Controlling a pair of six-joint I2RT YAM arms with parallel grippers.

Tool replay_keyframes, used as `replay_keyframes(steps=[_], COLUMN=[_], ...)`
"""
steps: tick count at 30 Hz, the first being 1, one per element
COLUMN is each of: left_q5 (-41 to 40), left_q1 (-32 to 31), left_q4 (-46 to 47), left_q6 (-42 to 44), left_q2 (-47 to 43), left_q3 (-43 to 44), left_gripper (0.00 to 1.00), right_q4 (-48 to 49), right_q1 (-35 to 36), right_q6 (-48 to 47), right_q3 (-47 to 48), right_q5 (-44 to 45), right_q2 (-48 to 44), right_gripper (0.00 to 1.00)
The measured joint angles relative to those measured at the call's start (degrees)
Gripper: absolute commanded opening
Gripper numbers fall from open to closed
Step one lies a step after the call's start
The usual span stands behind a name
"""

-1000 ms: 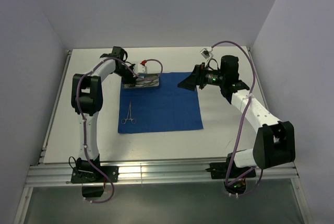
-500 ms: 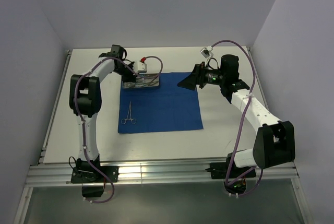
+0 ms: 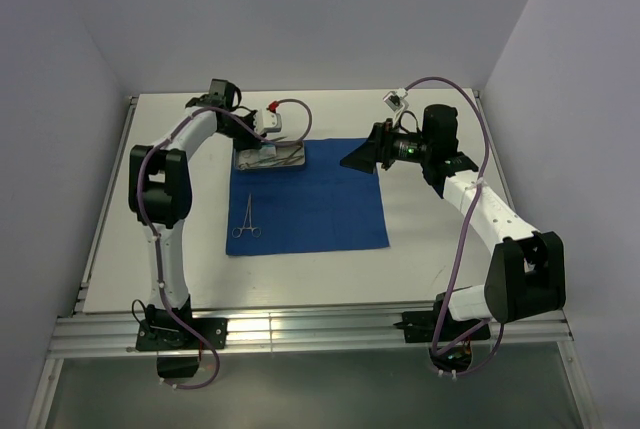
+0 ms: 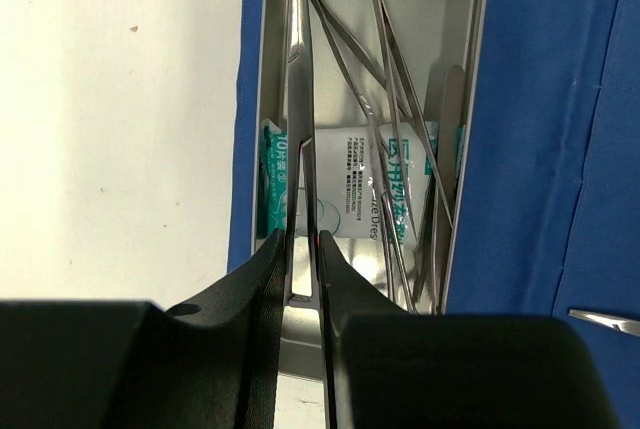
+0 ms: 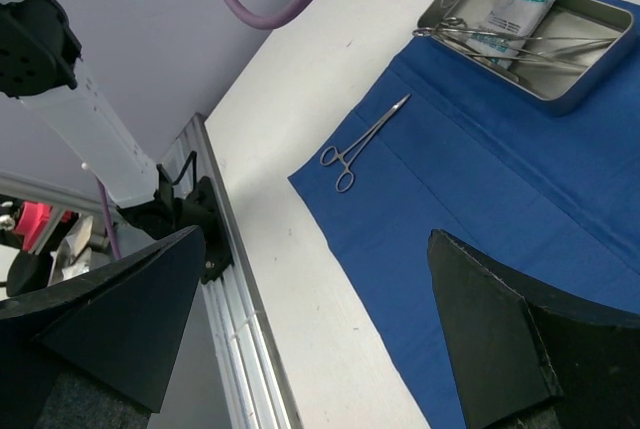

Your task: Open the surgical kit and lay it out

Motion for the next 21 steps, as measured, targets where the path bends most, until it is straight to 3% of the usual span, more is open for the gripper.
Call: replay_keyframes(steps=[10, 16, 21], left_q5=[-0.7, -5.5, -11.1], left_q1=[-0.2, -1.6, -4.7], left_q4=[8.0, 12.8, 17.0], left_q6=[-7.0, -24.0, -42.2], left_q2=[-1.4, -8.3, -25.4], left_q3=[-4.7, -5.9, -17.8], left_gripper=[0.00, 0.00, 0.00], right_q4=[0.0, -1.2, -1.7], right_q1=[0.0, -0.5, -2.5], right_q6=[-0.1, -0.3, 0.1], right_q3=[0.0, 0.1, 0.1], right_q5=[-0.1, 0.0, 0.6], right_q2=[0.0, -0.1, -0.7], right_gripper=[1.00, 1.00, 1.00])
